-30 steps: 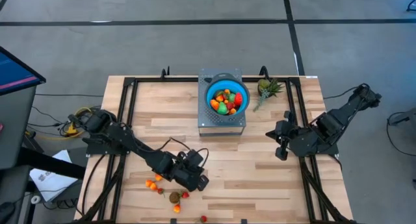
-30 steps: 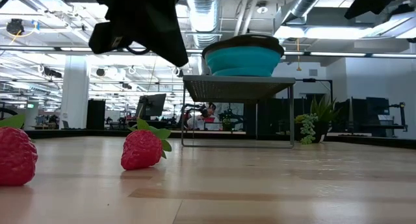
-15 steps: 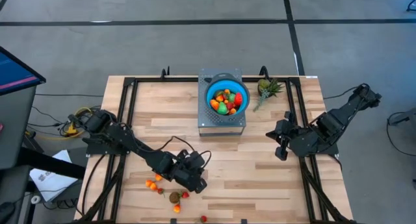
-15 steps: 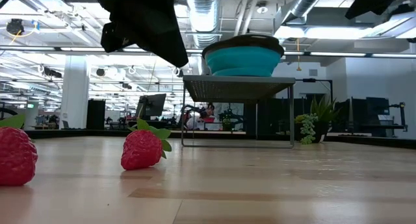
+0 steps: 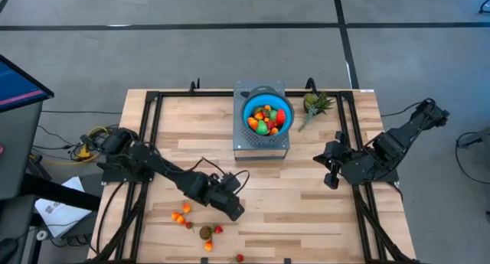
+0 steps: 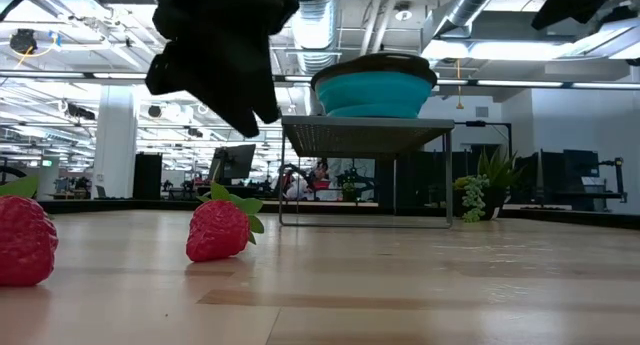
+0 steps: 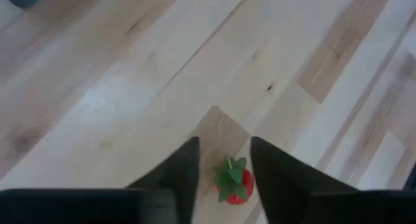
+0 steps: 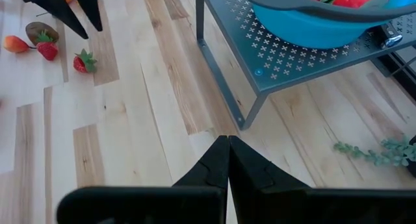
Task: Pick & Place Fruit
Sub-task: Put the strawberry into the strainer bowl
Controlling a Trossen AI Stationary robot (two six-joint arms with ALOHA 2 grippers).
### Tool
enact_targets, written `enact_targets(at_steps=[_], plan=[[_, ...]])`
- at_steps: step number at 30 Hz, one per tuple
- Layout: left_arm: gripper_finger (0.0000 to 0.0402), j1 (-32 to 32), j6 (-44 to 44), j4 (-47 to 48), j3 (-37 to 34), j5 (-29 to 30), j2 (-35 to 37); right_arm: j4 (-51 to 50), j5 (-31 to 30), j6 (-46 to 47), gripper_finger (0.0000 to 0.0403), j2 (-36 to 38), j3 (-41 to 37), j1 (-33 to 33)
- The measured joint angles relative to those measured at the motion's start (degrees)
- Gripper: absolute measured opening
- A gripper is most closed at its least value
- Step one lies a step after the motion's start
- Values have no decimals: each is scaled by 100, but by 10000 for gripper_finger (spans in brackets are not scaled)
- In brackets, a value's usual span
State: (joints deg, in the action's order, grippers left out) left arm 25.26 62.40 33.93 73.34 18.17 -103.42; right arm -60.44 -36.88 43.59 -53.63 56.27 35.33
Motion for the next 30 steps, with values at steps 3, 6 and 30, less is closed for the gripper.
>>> enact_targets(at_steps=[3,6,30], plan=[[180,-98,6,0,0,-312,0,-48,0,0,0,0,0,0],[223,-145,43,-4,0,-424,1,-51,0,0,0,0,0,0],[200,79,698,-1808,-1249,-461,7,-214,1,-1,0,0,0,-59]])
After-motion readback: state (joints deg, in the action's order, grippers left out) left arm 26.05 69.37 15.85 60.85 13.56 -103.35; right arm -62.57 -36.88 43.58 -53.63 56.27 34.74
